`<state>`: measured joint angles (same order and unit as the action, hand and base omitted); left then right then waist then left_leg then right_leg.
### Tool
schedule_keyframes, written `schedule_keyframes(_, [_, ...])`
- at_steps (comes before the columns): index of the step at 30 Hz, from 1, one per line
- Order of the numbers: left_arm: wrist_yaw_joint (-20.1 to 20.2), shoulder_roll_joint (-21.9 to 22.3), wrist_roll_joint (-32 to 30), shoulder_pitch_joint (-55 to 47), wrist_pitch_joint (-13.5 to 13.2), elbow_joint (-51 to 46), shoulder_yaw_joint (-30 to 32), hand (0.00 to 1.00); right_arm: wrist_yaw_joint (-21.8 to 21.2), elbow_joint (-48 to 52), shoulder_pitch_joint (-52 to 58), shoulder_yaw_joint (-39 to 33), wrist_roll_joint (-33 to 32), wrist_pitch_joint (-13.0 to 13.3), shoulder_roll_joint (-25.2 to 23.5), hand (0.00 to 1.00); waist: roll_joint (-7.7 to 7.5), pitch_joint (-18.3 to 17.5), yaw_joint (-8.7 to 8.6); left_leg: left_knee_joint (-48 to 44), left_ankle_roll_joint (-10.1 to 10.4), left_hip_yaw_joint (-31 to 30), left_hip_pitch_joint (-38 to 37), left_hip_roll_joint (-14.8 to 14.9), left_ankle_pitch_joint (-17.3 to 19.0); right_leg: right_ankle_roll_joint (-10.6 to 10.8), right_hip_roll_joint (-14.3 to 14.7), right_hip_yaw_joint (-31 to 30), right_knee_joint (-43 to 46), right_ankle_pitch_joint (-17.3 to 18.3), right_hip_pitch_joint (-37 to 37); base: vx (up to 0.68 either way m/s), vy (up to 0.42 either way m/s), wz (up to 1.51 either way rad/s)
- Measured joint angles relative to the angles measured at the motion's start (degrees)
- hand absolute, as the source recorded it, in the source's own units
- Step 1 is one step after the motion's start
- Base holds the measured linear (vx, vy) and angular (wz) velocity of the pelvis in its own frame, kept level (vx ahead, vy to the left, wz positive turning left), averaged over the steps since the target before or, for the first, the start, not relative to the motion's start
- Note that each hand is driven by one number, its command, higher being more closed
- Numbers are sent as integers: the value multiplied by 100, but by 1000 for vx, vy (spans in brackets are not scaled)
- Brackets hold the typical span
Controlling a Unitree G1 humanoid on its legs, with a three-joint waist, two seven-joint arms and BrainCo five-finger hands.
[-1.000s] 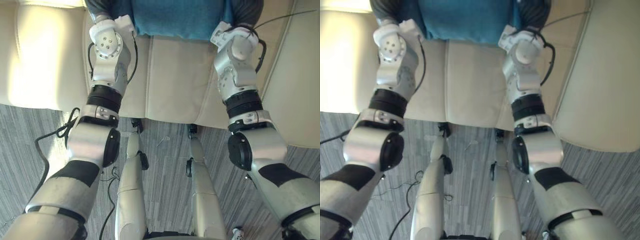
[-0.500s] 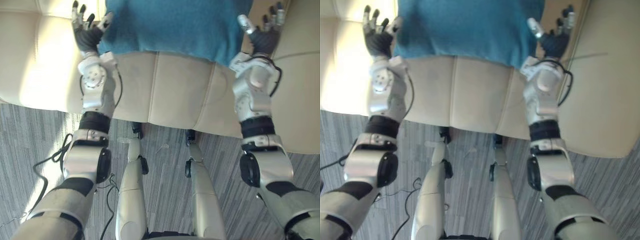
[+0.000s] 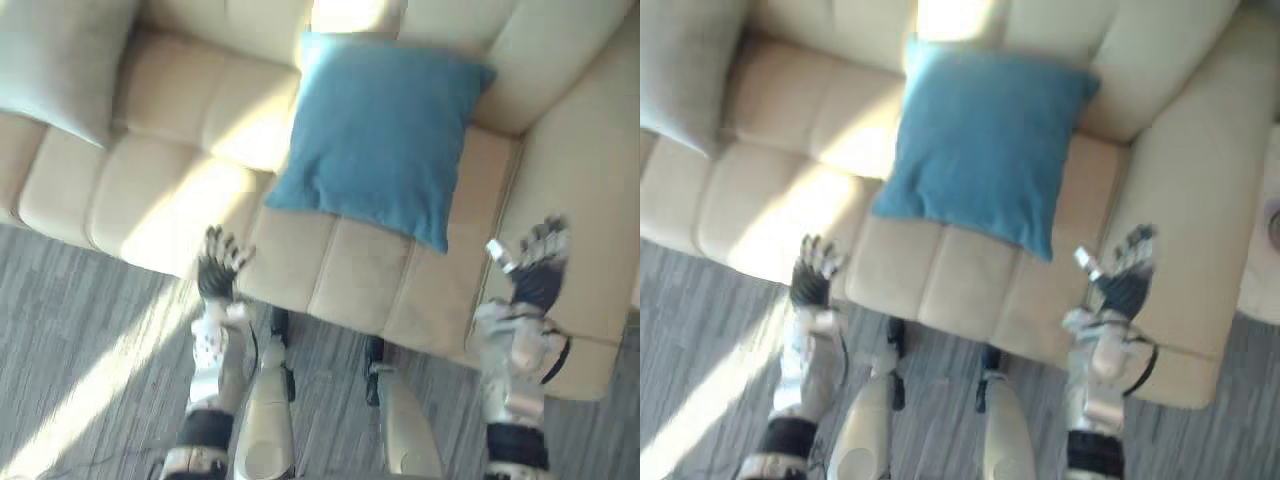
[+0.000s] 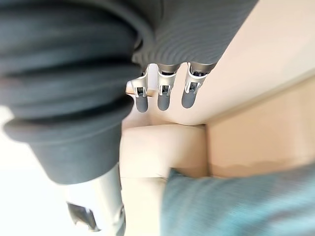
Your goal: Pick up cushions and gather them together orderly.
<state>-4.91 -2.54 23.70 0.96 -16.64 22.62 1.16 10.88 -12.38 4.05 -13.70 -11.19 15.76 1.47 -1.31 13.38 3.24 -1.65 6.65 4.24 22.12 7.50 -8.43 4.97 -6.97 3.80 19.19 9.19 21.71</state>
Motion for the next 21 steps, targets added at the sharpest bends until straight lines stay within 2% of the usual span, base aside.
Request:
schedule_keyframes(4, [169,139,-369,-276,219,1266,27,0,-181,-1474,394,41,12,-264,-233,0,5,-412,-10,-106,21,5,-535,18,256,-47,4,90,-233,75,-651,58,-1,1])
schedule_keyframes(6, [177,161,-909,-341,377,2139,226,0,-308,-2395,490,-21,58,-432,-370,0,-44,-660,-12,12,54,87,-871,73,284,-52,5,186,-452,59,-996,57,-9,-13])
schedule_keyframes(9, [173,154,-1257,-399,488,2702,470,0,-416,-3029,502,-136,209,-542,-433,0,-58,-791,-17,216,57,173,-1223,95,282,-6,16,222,-721,-37,-1339,55,-8,-14])
schedule_keyframes(12, [176,143,-1511,-420,585,3100,691,0,-491,-3507,496,-371,208,-633,-417,0,-59,-980,-15,447,93,215,-1472,63,243,36,21,217,-1049,-151,-1620,91,9,-4])
schedule_keyframes(16, [179,81,-1800,-456,617,3399,905,0,-533,-3947,428,-439,214,-726,-365,0,-96,-1028,-20,715,89,247,-1831,-31,214,105,-20,195,-1339,-230,-1978,91,22,-2])
schedule_keyframes(21, [179,-26,-1921,-487,646,3556,902,0,-573,-4272,199,-490,213,-769,-371,0,-130,-1036,-30,747,74,304,-1930,-100,221,156,-65,116,-1458,-313,-2099,67,17,-6])
